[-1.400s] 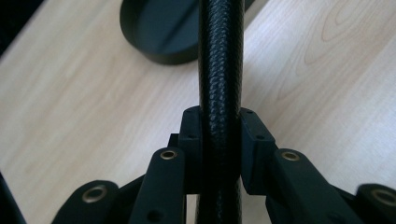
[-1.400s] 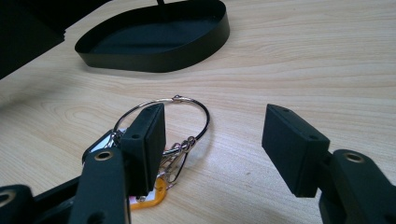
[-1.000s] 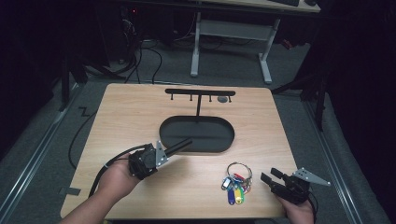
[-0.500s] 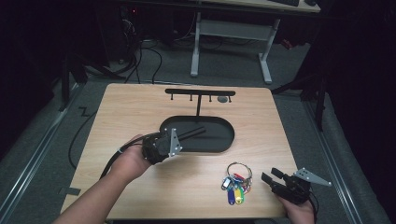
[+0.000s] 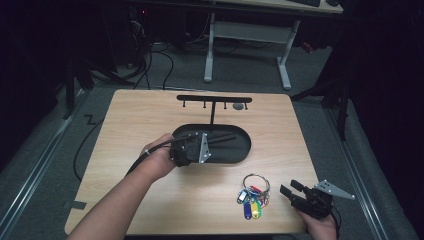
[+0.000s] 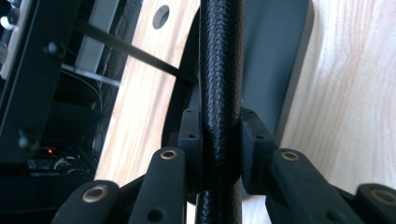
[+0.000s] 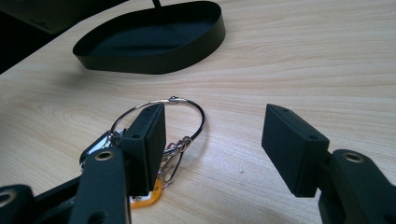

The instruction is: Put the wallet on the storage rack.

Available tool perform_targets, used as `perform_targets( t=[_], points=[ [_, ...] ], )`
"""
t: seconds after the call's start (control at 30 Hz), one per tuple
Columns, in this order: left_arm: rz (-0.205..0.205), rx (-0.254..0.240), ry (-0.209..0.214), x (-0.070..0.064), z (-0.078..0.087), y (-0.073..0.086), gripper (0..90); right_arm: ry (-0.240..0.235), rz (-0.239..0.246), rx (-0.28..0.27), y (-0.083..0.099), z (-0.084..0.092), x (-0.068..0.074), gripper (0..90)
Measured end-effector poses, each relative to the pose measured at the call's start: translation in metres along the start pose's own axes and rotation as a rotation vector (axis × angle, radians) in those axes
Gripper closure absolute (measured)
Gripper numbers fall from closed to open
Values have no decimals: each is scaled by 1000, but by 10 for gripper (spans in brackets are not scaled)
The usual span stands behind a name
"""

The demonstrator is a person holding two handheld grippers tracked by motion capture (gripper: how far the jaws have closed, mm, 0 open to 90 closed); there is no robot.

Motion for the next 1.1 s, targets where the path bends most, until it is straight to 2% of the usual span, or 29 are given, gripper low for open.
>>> perform_targets(
  t=[0.1, 0.17, 0.27, 0.5, 0.73, 0.9, 1.0, 1.1],
  points=[
    [-23, 9, -2, 3, -5, -6, 743, 0, 0, 1, 0, 0, 0, 406],
    [-57, 10, -12, 5, -10, -10, 743, 0, 0, 2, 0, -1, -1, 406],
    [-84, -6, -15, 8, -19, -17, 743, 0, -1, 5, 1, -1, -1, 406],
    [-146, 8, -14, 5, -45, -23, 743, 0, -1, 9, 1, -2, -1, 407],
    [-159, 28, -24, 9, -68, -14, 741, 5, -7, 6, 2, -2, -3, 408],
    [-152, 34, -24, 14, -81, -8, 741, 11, -19, 4, 1, -2, -4, 408],
    [-132, 36, -20, 17, -88, -5, 740, 12, -24, 5, 1, -2, -4, 408],
    [-138, 54, -20, 17, -95, -1, 740, 16, -23, 5, 1, -2, -4, 408]
  ],
)
Point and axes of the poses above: each handheld gripper's, and its own axes: z roughly backward along the jaws, y roughly out of its underside, x roughly to its left, the point moved 8 cm from there along -z, roughly forward along the jaws
